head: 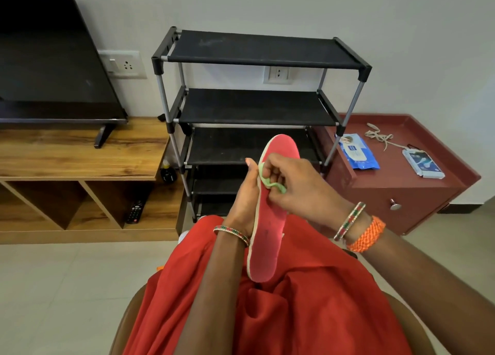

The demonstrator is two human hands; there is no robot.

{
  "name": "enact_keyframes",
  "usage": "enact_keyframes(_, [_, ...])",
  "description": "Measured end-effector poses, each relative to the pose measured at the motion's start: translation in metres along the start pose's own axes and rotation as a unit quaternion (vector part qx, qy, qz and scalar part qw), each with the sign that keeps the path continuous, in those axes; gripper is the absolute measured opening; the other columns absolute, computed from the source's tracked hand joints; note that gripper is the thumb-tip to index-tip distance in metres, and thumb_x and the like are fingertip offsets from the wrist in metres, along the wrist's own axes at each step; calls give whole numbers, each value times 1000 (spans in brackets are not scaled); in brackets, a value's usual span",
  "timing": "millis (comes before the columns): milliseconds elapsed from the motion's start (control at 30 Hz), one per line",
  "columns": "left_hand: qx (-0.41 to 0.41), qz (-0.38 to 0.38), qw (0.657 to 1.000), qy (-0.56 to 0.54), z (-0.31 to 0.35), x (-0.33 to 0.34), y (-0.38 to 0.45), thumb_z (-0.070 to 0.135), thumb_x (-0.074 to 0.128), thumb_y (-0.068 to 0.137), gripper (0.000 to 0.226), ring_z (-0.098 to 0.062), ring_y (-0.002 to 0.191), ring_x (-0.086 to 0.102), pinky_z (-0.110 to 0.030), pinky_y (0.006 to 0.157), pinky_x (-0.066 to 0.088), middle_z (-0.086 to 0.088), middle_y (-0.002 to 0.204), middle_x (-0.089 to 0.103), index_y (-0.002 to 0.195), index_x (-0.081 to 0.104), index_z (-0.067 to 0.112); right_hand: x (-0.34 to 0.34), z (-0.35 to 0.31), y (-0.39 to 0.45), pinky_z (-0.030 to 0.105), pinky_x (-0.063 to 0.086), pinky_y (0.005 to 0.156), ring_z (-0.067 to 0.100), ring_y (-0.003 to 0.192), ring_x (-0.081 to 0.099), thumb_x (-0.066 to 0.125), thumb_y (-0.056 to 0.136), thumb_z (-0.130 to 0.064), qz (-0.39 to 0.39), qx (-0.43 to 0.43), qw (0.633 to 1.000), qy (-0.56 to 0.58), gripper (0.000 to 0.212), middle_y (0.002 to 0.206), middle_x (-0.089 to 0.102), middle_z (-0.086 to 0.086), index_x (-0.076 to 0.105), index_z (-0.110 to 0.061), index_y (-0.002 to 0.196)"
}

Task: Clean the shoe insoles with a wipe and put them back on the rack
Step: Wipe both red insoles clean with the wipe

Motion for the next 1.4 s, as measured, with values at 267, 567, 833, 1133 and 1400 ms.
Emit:
enact_keyframes(267, [-34, -8, 999, 28, -11, -1, -1, 77, 23, 82, 79, -19, 54, 47, -30, 54, 41, -9, 63, 50, 90, 69, 13, -43, 6, 17, 20, 42, 62, 12, 78, 51, 58, 75, 2, 153, 14, 985, -85, 29, 88, 51, -2, 49, -17, 95])
enact_keyframes(567, [-33, -5, 999, 28, -15, 8, 1, 75, 15, 84, 83, -18, 51, 50, -26, 49, 42, -13, 70, 53, 99, 64, 10, -36, 9, 37, 19, 35, 56, 8, 63, 50, 63, 72, -2, 1, -31, 993, -112, 17, 70, 55, -5, 54, -17, 71])
enact_keyframes(833, [-26, 74, 993, 90, -14, -19, 3, 73, 16, 87, 65, -10, 75, 54, -25, 68, 45, 3, 90, 57, 97, 59, 25, -11, -3, 16, 27, 44, 57, 15, 66, 58, 61, 80, -12, -28, -41, 989, -137, 9, 69, 56, -6, 56, -16, 74])
enact_keyframes(1133, [-20, -14, 1000, 0, -7, 1, 2, 75, 11, 85, 89, -21, 50, 53, -26, 48, 45, -15, 69, 62, 103, 68, 9, -97, 14, 22, 9, 43, 59, -2, 63, 52, 63, 75, -1, 189, 30, 980, 45, 20, 75, 58, -8, 60, -18, 84])
enact_keyframes(1400, [-8, -25, 1000, -5, -5, 5, -2, 71, 13, 89, 81, -20, 62, 55, -29, 57, 45, -10, 74, 62, 98, 71, 16, -48, 13, 18, 11, 46, 64, 10, 77, 60, 54, 82, -2, 104, 54, 993, -10, 17, 90, 66, 0, 67, -8, 91])
Point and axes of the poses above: each hand's wrist, its own y-axis towards the middle knuckle, its own x-axis out of the palm, z = x × y, the point moved 10 cm from there along y, towards the middle knuckle
